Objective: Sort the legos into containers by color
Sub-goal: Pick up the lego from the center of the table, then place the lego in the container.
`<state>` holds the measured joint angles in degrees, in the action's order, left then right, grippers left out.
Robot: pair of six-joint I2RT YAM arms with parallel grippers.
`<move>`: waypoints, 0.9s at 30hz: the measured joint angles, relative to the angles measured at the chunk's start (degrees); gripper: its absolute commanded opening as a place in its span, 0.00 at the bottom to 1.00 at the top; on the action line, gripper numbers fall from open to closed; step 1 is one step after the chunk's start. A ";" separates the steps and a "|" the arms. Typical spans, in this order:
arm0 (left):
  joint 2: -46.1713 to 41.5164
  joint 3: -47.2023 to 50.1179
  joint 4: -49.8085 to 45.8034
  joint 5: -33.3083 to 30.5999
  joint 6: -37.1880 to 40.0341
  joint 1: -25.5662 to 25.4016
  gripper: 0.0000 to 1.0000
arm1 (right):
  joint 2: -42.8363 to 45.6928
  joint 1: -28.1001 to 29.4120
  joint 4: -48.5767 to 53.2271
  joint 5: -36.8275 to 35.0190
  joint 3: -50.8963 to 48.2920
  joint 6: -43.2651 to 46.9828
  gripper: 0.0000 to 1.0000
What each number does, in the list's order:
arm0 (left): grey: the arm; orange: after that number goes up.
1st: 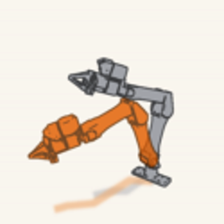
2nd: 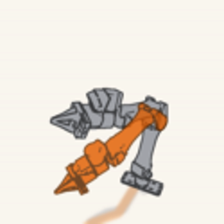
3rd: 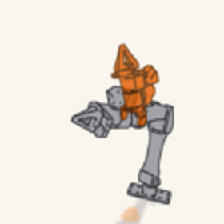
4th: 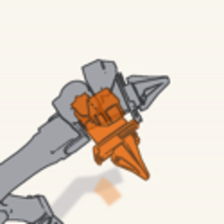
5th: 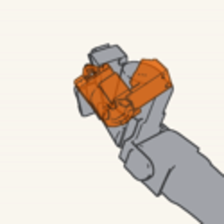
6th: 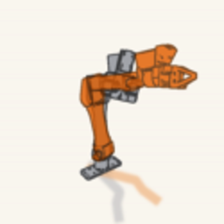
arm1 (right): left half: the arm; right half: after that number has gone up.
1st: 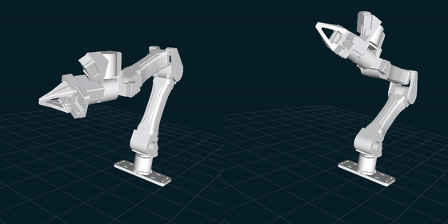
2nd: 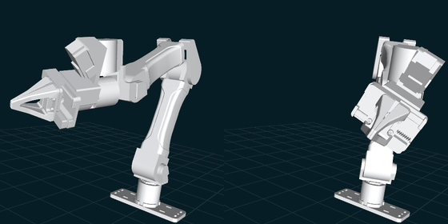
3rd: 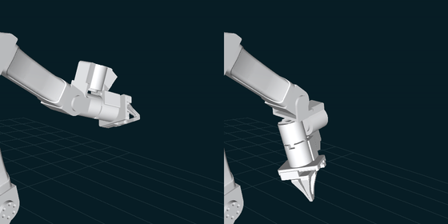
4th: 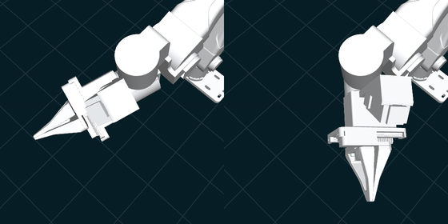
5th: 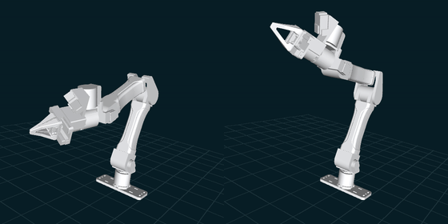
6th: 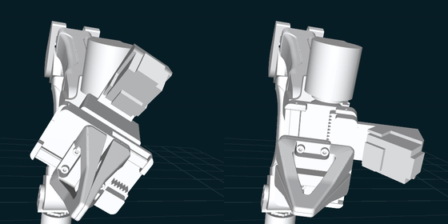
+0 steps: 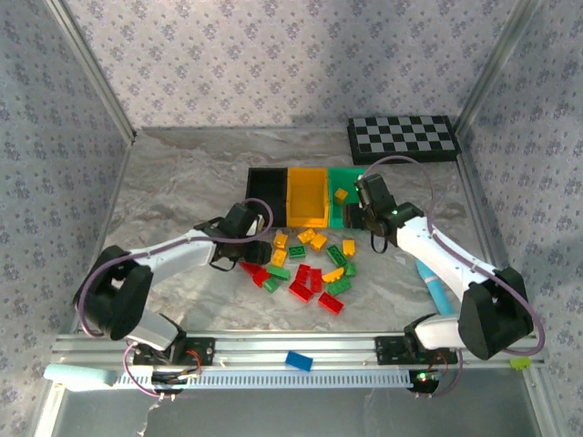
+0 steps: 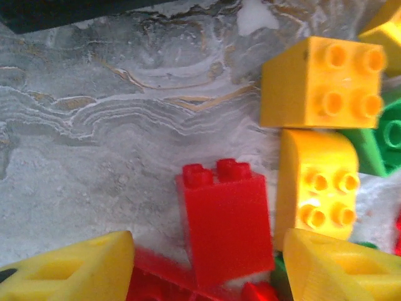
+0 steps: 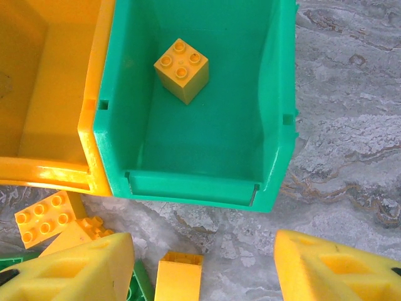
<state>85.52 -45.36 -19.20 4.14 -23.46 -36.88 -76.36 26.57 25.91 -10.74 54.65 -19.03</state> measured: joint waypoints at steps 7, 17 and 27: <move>3.54 -2.84 -1.68 -1.20 0.26 -1.53 0.46 | 1.46 0.00 0.00 -0.94 -0.31 0.00 0.62; 2.73 -3.89 -3.50 -3.19 1.44 -1.77 0.24 | 2.89 0.00 0.00 -1.55 -1.20 0.02 0.62; -3.89 -12.28 -7.65 -7.56 4.28 -0.92 0.24 | 2.89 0.00 -0.24 -1.51 -1.36 0.00 0.62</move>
<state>81.62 -57.65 -26.85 -3.42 -19.18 -37.80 -73.47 26.57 25.67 -12.25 53.30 -19.03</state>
